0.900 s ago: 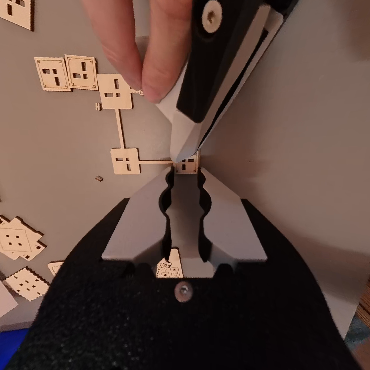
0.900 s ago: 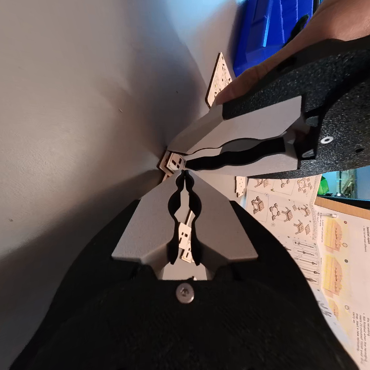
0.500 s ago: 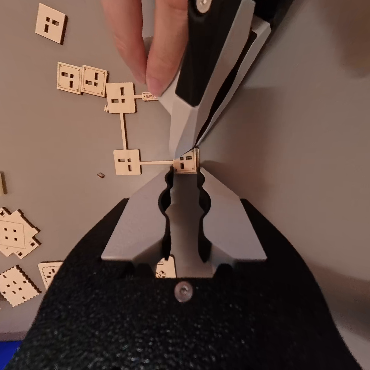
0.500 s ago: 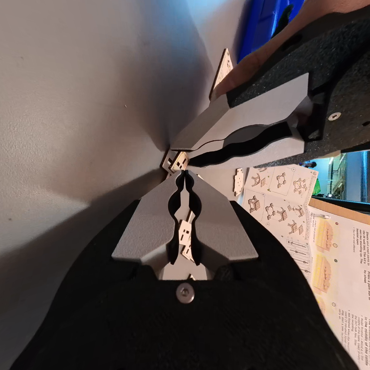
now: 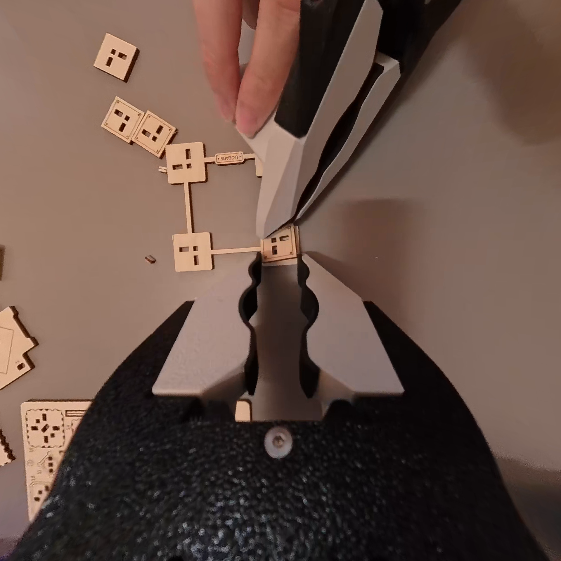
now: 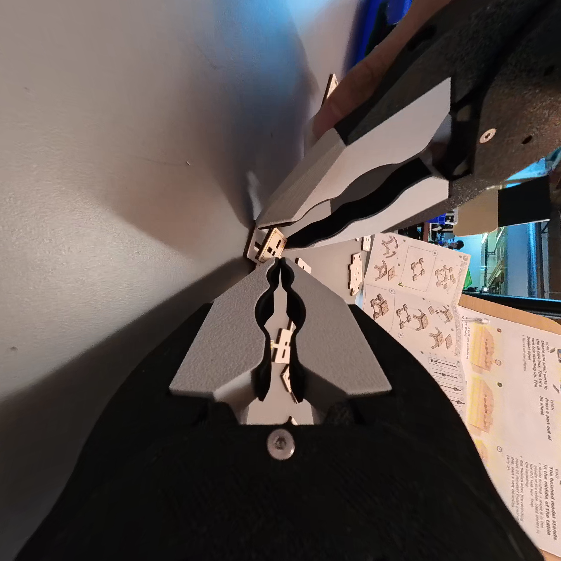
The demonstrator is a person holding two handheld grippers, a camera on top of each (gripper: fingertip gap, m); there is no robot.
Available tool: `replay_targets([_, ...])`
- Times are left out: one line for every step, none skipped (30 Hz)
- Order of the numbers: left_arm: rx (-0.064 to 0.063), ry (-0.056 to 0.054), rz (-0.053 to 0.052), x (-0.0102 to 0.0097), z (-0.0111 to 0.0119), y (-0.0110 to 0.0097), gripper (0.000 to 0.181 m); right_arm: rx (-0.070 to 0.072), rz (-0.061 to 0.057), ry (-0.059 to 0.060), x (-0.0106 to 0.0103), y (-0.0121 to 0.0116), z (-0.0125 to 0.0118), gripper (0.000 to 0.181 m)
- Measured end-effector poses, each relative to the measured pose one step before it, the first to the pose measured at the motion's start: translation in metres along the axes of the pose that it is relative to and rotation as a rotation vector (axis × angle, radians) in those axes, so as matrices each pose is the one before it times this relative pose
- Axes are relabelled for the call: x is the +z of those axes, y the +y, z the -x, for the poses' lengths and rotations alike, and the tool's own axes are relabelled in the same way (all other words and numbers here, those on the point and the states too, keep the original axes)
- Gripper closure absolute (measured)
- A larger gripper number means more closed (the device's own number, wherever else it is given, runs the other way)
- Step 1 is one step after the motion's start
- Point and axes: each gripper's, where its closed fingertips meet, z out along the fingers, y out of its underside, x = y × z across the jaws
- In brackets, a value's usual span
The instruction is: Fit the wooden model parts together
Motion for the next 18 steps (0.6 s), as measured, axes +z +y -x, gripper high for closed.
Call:
replay_targets([-0.0010, -0.0008, -0.0098, 0.00018, -0.00005, -0.00015, 0.161, 0.0027, -0.0002, 0.0037, -0.00055, -0.00024, 0.00007, 0.181])
replay_targets([0.0006, -0.0005, -0.0090, 0.00011, -0.00007, -0.00006, 0.161, 0.0032, -0.0003, 0.0027, -0.00072, -0.00023, 0.00010, 0.181])
replay_targets([0.0019, -0.0016, -0.0093, 0.00014, 0.00017, -0.00032, 0.160, 0.0034, -0.0002, 0.0018, -0.00065, -0.00028, 0.00021, 0.181])
replay_targets([0.0014, -0.0053, -0.0113, 0.00019, 0.00076, -0.00066, 0.158, 0.0036, -0.0002, 0.0016, -0.00057, -0.00008, 0.00003, 0.181])
replay_targets([0.0003, -0.0029, -0.0122, 0.00033, 0.00045, -0.00073, 0.157, 0.0034, 0.0001, 0.0014, -0.00063, -0.00007, -0.00003, 0.181])
replay_targets([-0.0034, -0.0017, -0.0107, 0.00042, 0.00021, -0.00064, 0.156, 0.0023, -0.0002, 0.0013, -0.00055, 0.00008, 0.00004, 0.181])
replay_targets([-0.0041, -0.0053, -0.0090, -0.00006, 0.00039, -0.00028, 0.155, 0.0013, -0.0007, 0.0004, -0.00056, -0.00001, 0.00001, 0.181])
replay_targets([0.0001, -0.0058, -0.0093, -0.00024, 0.00016, 0.00006, 0.155, 0.0018, -0.0012, -0.0010, -0.00037, -0.00046, 0.00002, 0.181])
replay_targets([-0.0006, -0.0037, -0.0087, -0.00048, -0.00007, 0.00025, 0.156, 0.0024, -0.0006, -0.0007, 0.00050, -0.00050, 0.00025, 0.181])
replay_targets([-0.0047, -0.0013, -0.0069, -0.00012, -0.00011, 0.00020, 0.156, 0.0036, -0.0016, 0.0007, 0.00124, -0.00083, -0.00056, 0.181])
replay_targets([-0.0061, -0.0011, -0.0056, -0.00001, 0.00016, 0.00014, 0.156, 0.0016, -0.0012, 0.0013, 0.00030, -0.00091, 0.00040, 0.181])
replay_targets([-0.0034, -0.0027, -0.0037, -0.00010, 0.00016, -0.00004, 0.155, -0.0013, -0.0001, 0.0004, -0.00008, -0.00102, 0.00047, 0.181])
replay_targets([-0.0011, -0.0046, -0.0011, -0.00018, 0.00038, 0.00017, 0.155, -0.0003, 0.0003, -0.0001, 0.00032, -0.00125, 0.00057, 0.181])
replay_targets([-0.0005, -0.0070, 0.0007, -0.00041, 0.00068, 0.00021, 0.153, 0.0005, 0.0003, 0.0003, -0.00020, -0.00153, 0.00050, 0.181])
replay_targets([-0.0006, -0.0074, 0.0014, -0.00022, 0.00060, 0.00013, 0.152, -0.0013, 0.0007, 0.0006, 0.00033, -0.00142, 0.00069, 0.181])
replay_targets([-0.0008, -0.0050, -0.0002, -0.00005, 0.00025, -0.00017, 0.151, -0.0021, 0.0007, 0.0004, -0.00001, -0.00146, 0.00052, 0.181])
replay_targets([-0.0017, -0.0024, -0.0009, 0.00010, -0.00018, -0.00007, 0.151, -0.0002, 0.0005, -0.0003, 0.00040, -0.00141, 0.00060, 0.181])
replay_targets([-0.0007, -0.0004, -0.0021, 0.00003, -0.00048, -0.00021, 0.151, 0.0019, -0.0005, -0.0007, 0.00030, -0.00154, 0.00066, 0.181])
